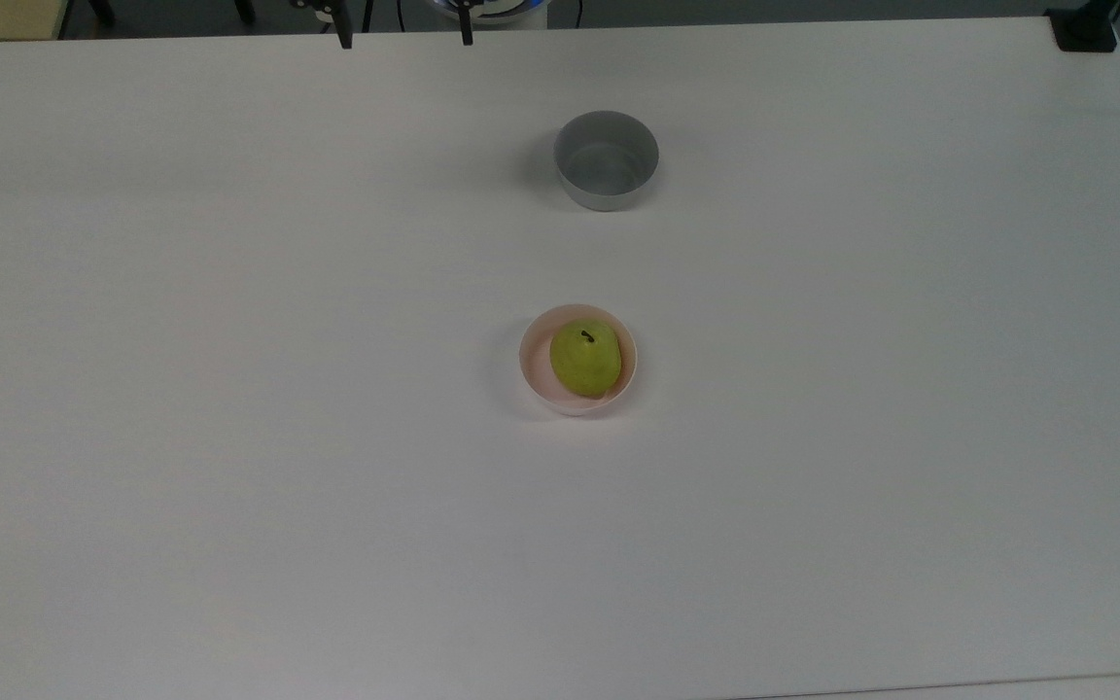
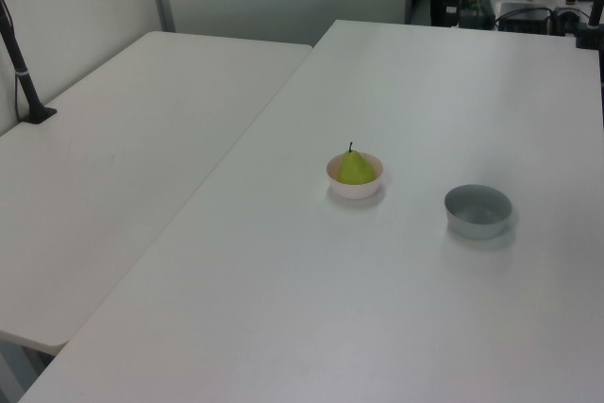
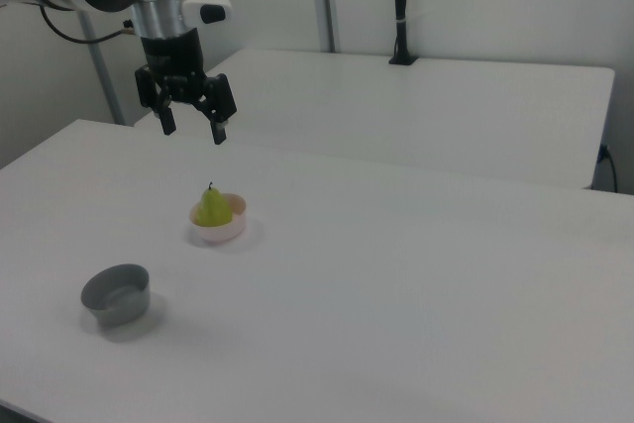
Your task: Place the pear in the bowl
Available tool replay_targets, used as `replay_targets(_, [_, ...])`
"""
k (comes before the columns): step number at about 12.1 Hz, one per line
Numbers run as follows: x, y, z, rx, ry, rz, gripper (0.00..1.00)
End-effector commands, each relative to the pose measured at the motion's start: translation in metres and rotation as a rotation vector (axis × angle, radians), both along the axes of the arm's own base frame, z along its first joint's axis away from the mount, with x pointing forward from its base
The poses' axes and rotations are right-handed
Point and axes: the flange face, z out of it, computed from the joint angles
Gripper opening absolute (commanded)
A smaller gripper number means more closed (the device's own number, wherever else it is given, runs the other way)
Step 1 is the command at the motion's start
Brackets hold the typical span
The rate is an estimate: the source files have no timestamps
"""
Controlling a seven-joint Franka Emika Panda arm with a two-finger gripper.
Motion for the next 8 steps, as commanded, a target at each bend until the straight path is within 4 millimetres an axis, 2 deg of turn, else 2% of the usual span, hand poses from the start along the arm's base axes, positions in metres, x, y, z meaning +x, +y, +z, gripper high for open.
replay_targets(1, [0.0006,-0.0058,-0.004,-0.006,-0.028,0.052,1.0])
replay_targets(4, [0.0094,-0.0052,-0.0014,-0.008,-0.086,0.041,1.0])
replay_targets(8, [0.0093,-0.0043,-0.0002,-0.008,-0.091,0.038,1.0])
